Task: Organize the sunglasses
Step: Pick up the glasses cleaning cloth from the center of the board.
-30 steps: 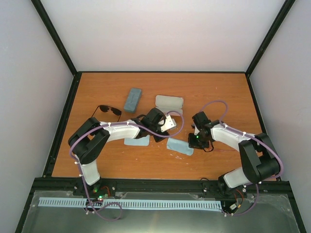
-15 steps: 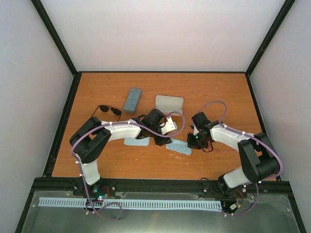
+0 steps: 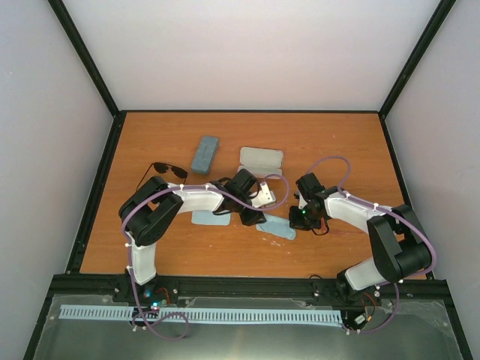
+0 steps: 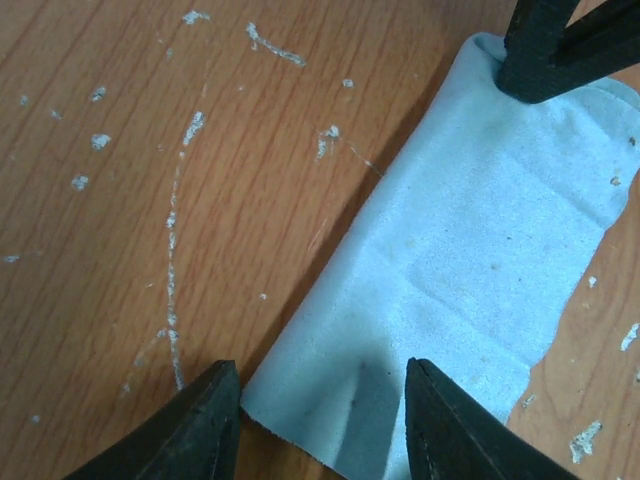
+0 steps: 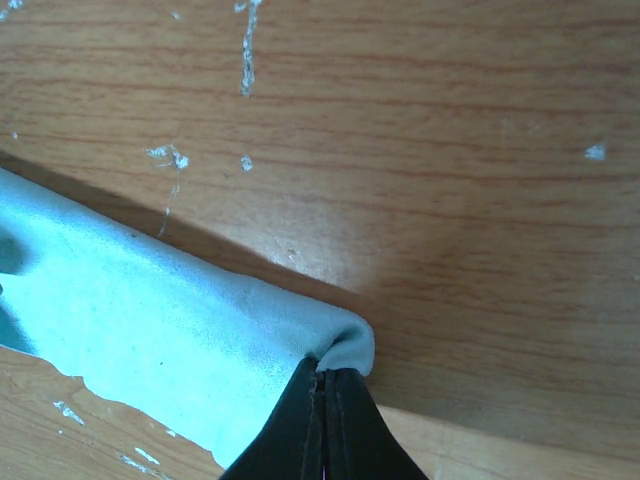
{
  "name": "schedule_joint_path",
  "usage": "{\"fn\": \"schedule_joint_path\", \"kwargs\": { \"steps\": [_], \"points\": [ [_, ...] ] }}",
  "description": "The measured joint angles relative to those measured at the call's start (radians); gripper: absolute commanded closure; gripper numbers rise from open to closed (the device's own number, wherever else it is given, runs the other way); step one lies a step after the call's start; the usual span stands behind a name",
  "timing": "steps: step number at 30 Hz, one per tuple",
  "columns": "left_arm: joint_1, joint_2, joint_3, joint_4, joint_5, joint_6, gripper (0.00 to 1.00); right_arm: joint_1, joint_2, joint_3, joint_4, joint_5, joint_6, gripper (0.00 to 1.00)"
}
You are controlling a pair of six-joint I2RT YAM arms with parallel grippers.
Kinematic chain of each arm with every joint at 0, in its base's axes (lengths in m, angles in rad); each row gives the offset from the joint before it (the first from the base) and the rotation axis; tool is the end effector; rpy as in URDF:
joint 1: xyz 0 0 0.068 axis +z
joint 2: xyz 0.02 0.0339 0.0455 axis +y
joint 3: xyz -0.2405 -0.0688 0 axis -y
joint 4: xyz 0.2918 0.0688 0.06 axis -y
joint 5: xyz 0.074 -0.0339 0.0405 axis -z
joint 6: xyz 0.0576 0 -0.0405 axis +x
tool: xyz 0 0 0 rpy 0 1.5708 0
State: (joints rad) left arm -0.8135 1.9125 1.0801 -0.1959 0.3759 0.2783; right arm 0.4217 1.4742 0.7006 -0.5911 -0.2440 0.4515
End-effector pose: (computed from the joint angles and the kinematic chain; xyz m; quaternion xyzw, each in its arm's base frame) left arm 0.2644 -0.3105 0.0554 0.5342 0.7829 -0.2432 0.2062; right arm 0.2444 0.1249 0.0648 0.0022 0.9874 0.1529 0.0413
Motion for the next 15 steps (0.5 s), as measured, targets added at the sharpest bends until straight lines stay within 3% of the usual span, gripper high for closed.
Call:
{"fn": "schedule_joint_path", "kwargs": {
  "steps": [5, 15],
  "points": [
    [0.0, 0.001, 0.0, -0.002, 0.005, 0.0, 0.76, 0.0, 0.0, 0.0, 0.0, 0.0, -0.003, 0.97],
    [0.0, 0.001, 0.0, -0.008, 0.018, 0.0, 0.99, 0.0, 0.0, 0.002, -0.002, 0.001, -0.003, 0.97]
  ]
}}
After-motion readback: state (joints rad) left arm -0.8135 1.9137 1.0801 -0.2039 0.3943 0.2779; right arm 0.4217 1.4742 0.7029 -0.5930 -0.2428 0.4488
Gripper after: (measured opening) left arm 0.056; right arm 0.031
